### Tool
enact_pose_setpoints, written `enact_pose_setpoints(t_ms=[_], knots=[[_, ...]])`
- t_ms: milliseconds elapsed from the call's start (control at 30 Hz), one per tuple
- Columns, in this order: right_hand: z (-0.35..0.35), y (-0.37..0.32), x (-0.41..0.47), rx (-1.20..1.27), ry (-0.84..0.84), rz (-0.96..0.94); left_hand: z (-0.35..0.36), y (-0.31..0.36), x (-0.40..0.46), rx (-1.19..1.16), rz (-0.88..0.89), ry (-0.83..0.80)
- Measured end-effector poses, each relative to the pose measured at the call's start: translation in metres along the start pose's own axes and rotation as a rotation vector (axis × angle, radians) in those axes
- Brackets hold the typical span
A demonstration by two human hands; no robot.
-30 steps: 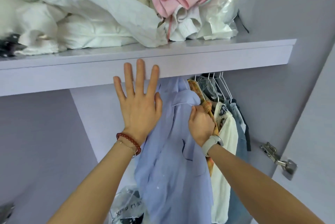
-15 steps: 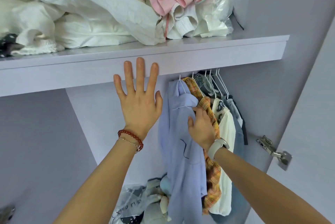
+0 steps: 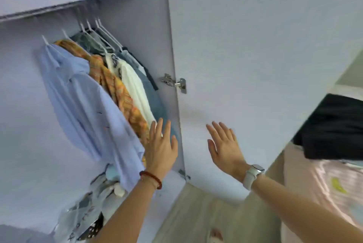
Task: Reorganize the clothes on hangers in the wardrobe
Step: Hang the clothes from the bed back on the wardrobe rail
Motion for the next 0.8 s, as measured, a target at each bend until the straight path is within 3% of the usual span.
enact_pose_setpoints(t_ms=[167, 300, 467, 567, 800], knots=[[-0.059, 0.147, -0.121, -0.180, 0.018, 0.419, 0.094, 0.142, -0.052, -0.139, 0.278, -0.301], [-0.125, 0.238, -0.238, -0.248, 0.151, 0.732, 0.127, 0.282, -0.119, -0.267, 0.579, -0.470], [-0.185, 0.317, -0.384, -0.279, 0.274, 1.119, 0.143, 0.444, -0.217, -0.459, 0.869, -0.678], [-0.211, 0.359, -0.470, -0.270, 0.331, 1.310, 0.151, 0.524, -0.290, -0.460, 1.064, -0.781], [-0.239, 0.439, -0.658, -0.203, 0.381, 1.749, 0.176, 0.646, -0.471, -0.424, 1.347, -1.074]])
Point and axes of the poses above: each hand's wrist, its own x-axis towards the middle knuckle, its own z-axis out of the palm, y = z × x, the point moved 8 cm from there along x, towards the middle knuckle, and after that the axes turned 11 degrees about y, right-handed, at the moved point
